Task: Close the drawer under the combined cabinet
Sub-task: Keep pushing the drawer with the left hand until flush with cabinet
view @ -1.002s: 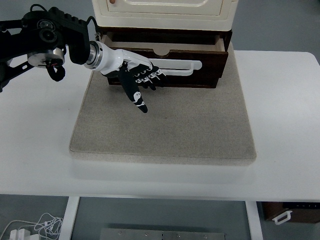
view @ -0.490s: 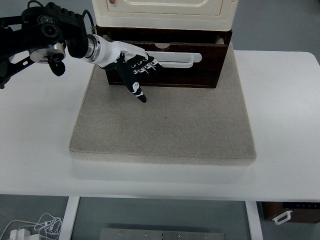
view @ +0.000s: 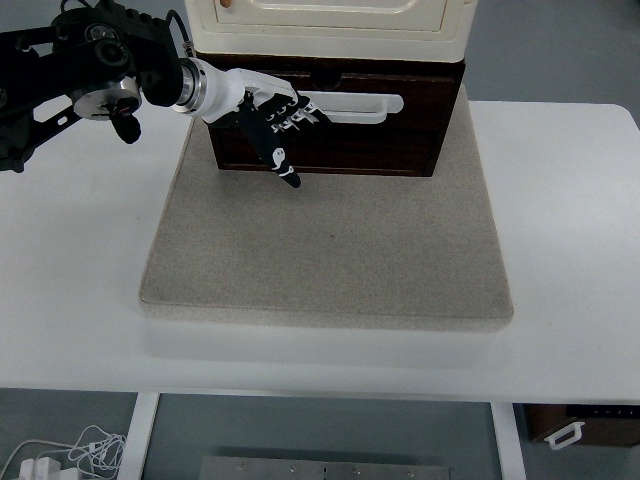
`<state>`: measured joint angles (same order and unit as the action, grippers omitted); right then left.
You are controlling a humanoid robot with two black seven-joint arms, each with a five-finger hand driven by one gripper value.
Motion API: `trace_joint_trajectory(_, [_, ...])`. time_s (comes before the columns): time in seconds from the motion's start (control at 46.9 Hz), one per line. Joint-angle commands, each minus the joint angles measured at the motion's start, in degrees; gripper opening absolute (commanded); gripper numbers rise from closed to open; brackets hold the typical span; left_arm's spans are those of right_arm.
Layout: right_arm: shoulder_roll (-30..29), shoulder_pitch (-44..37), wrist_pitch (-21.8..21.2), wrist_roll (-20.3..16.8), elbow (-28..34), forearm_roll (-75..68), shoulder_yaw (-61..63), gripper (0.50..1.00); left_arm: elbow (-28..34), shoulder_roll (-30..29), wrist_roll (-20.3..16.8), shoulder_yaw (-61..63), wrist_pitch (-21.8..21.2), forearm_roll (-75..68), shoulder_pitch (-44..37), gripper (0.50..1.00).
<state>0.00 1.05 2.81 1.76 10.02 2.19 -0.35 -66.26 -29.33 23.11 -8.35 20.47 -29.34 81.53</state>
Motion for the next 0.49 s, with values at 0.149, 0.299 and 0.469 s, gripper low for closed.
trace_joint_trajectory(0.149, [0.0,0.0,0.0,0.0,0.0,0.0,0.0,0.952,1.0,0.2,-0.3,0.0,-0.5,-0.2,-0.1,1.000])
trace_joint_trajectory(0.299, [0.0,0.0,0.0,0.0,0.0,0.0,0.0,0.952,1.0,0.2,-0.4,0.0,-0.6,-0.3,-0.1,1.000])
trace_joint_trajectory(0.469, [0.0,0.0,0.0,0.0,0.0,0.0,0.0,0.952,1.7,0.2,-0.5,-0.1,-0.6,-0.2,-0.1,1.000])
